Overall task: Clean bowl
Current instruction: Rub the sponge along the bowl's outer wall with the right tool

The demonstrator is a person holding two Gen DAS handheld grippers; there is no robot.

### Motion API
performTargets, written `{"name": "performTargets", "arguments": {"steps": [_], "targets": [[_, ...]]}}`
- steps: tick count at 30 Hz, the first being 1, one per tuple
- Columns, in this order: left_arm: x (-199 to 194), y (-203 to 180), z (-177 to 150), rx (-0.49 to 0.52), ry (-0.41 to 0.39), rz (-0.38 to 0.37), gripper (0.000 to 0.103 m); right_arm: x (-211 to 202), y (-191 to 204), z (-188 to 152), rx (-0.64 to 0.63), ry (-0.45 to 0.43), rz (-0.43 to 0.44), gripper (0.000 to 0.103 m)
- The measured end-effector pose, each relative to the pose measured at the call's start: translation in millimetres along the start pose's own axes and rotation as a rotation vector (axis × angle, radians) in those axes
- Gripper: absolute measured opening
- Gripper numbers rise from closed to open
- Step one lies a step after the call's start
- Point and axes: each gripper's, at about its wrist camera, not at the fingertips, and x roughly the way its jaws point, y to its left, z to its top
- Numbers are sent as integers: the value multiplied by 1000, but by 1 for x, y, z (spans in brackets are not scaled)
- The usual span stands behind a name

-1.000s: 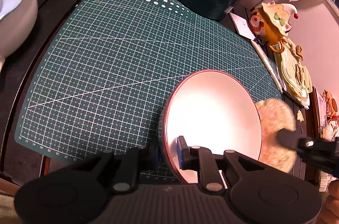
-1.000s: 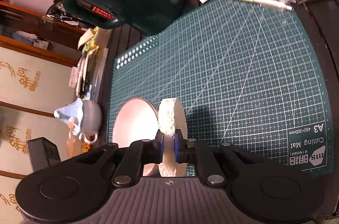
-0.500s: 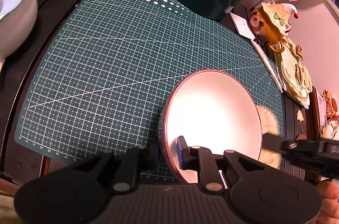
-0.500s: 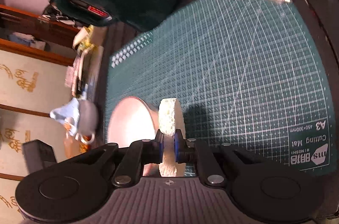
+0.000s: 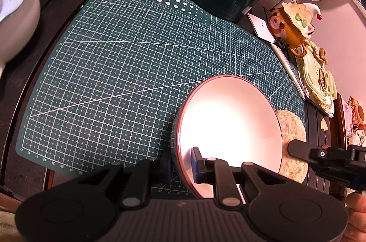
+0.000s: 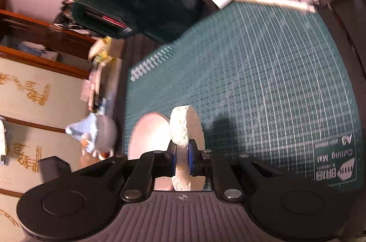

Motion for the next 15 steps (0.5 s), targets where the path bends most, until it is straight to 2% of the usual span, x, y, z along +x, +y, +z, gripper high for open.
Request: {"name": "performTargets", "arguments": {"steps": [8,15], "targets": [[1,-1,0,-2,0,1,16,-27,17,-2,-62,-78,54,10],[1,0,1,2,0,1,16,-2,1,0,-16,-15,5,9]]}}
